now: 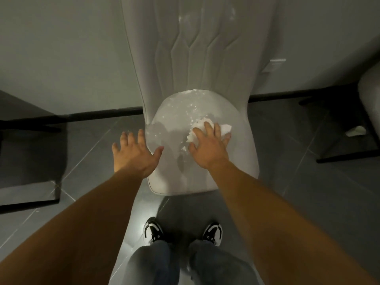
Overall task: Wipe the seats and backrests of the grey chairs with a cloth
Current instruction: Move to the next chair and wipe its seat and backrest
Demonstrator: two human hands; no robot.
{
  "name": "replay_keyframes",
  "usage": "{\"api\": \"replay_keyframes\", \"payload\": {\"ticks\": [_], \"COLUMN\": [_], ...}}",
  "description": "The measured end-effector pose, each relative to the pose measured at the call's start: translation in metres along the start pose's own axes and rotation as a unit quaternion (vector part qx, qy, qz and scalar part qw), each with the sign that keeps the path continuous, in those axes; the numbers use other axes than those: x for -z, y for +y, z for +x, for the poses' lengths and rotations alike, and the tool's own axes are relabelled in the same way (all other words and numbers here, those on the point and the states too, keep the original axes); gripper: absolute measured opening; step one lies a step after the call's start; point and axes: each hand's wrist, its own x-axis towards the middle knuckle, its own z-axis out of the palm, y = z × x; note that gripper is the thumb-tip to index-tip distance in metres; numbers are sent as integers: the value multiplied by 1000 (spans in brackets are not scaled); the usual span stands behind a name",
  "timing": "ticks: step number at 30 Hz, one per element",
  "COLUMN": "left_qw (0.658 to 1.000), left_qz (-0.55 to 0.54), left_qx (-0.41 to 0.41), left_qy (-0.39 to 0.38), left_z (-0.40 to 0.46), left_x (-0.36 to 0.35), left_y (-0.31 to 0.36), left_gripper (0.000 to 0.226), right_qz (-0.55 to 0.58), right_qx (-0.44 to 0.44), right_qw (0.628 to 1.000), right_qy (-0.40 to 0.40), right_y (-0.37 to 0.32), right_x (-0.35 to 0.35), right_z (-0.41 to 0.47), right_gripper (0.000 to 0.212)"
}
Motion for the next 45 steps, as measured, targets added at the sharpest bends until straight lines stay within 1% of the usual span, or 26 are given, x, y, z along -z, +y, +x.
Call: {"api": "replay_keyframes", "payload": {"ticks": [2,5,8,10,11,14,16,19,21,22,25,28,30,32,33,34,36,37,39,40,42,45], "left_qw": [1000,1000,999,996,992,966,946,935,926,924,913,903,896,886,878,866,828,805,766,758,754,751], "left_qz": [-1,-15,-41,-80,-108,-230,-282,-302,-316,-317,-311,-321,-336,-357,-371,-397,-474,-510,-553,-556,-542,-539], "left_qx": [2,2,-12,-13,-9,31,73,157,187,188,173,166,149,126,113,98,70,57,47,55,71,48], "left_qy": [0,-2,9,45,64,114,139,98,88,105,197,233,249,268,279,287,291,297,324,338,363,379], "left_z": [20,49,70,84,92,107,119,158,186,196,211,213,219,228,232,234,238,240,247,250,253,251], "left_x": [-32,-75,-107,-120,-125,-139,-146,-143,-137,-134,-135,-140,-135,-122,-117,-113,-105,-100,-84,-75,-61,-55], "left_y": [-2,-4,1,6,9,16,19,21,22,23,24,26,24,23,23,24,25,26,29,32,38,38], "left_gripper": [98,97,93,88,86,84,85,88,92,92,87,88,90,90,88,86,84,84,87,91,96,85], "right_qz": [-14,-18,-37,-29,-18,13,39,48,54,70,117,132,162,205,214,199,115,79,65,72,71,66], "right_qx": [-23,-30,-17,-1,14,69,77,51,35,30,31,31,9,-36,-57,-71,-90,-106,-128,-130,-116,-69], "right_qw": [999,999,999,996,995,994,992,989,983,978,959,944,934,912,902,898,903,907,915,918,923,934], "right_qy": [-28,-18,31,82,95,90,90,130,175,194,258,301,320,353,370,386,404,401,377,368,359,345], "right_y": [0,4,9,9,10,21,29,28,22,20,19,19,16,13,12,11,11,11,11,10,11,14], "right_x": [-41,-91,-126,-131,-129,-108,-93,-90,-95,-95,-91,-87,-88,-89,-89,-90,-92,-93,-94,-95,-94,-89], "right_z": [22,45,59,79,95,157,193,221,233,239,254,258,257,255,255,255,260,262,265,266,265,262], "right_gripper": [64,69,71,71,72,76,78,79,76,73,56,42,40,41,42,41,39,39,41,41,42,42]}}
